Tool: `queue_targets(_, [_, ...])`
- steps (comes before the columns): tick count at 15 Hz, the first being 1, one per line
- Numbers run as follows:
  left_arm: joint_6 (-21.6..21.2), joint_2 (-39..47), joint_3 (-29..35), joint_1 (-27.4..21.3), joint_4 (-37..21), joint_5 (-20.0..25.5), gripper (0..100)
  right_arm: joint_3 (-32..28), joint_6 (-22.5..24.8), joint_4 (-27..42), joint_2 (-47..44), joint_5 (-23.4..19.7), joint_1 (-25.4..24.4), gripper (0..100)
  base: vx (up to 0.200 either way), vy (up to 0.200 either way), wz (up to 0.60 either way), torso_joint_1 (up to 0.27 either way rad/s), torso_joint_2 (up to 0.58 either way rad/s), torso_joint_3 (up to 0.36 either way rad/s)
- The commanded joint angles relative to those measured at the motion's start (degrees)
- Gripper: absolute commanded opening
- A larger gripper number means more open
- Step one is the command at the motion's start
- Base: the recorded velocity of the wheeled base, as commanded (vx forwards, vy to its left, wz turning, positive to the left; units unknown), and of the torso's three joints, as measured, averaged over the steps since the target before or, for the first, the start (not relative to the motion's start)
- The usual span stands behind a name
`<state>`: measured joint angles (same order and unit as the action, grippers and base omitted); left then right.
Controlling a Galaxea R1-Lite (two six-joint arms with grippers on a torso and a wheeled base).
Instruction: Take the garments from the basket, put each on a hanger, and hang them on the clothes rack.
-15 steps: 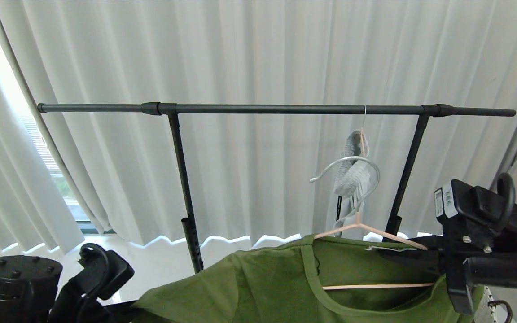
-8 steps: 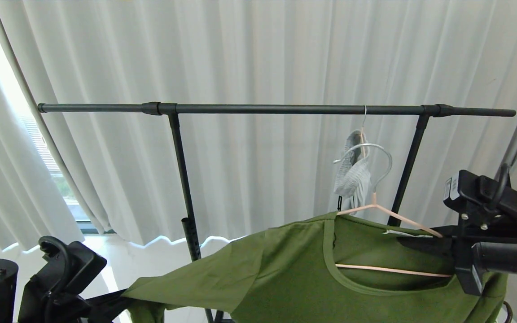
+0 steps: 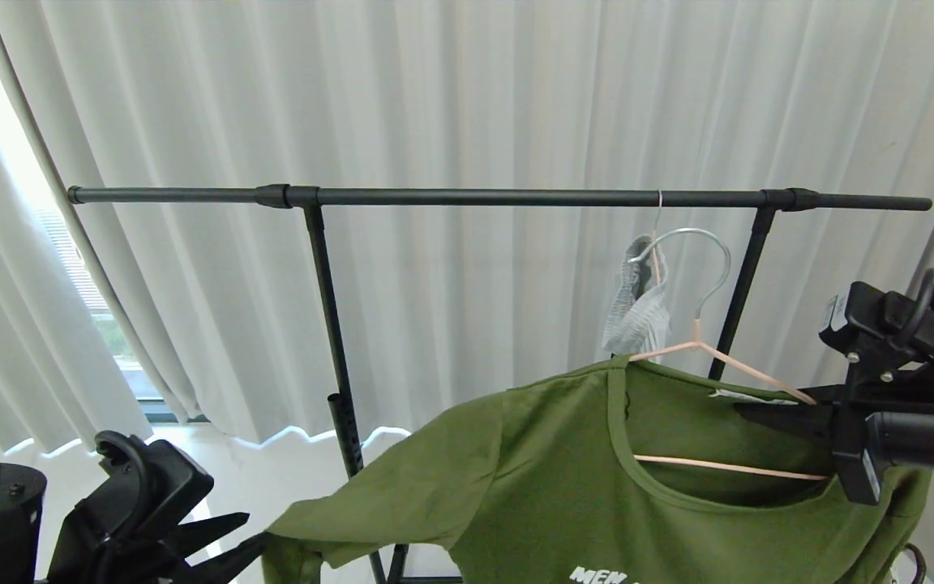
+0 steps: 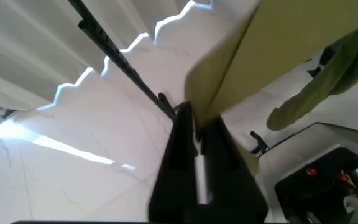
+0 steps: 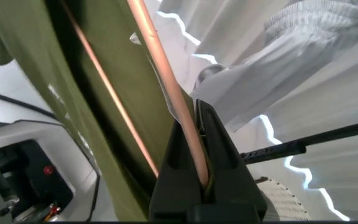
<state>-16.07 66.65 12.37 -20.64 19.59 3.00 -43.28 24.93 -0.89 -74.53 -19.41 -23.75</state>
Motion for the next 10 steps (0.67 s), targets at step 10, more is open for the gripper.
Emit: queue_targets(10, [0.0,3.1,0.7,0.2,2.1,-5.7,100,0.5,-11.9,20.8,9.2,12.6,1.8,0,0.000,0.000,0.00,0.000,0.00,0.000])
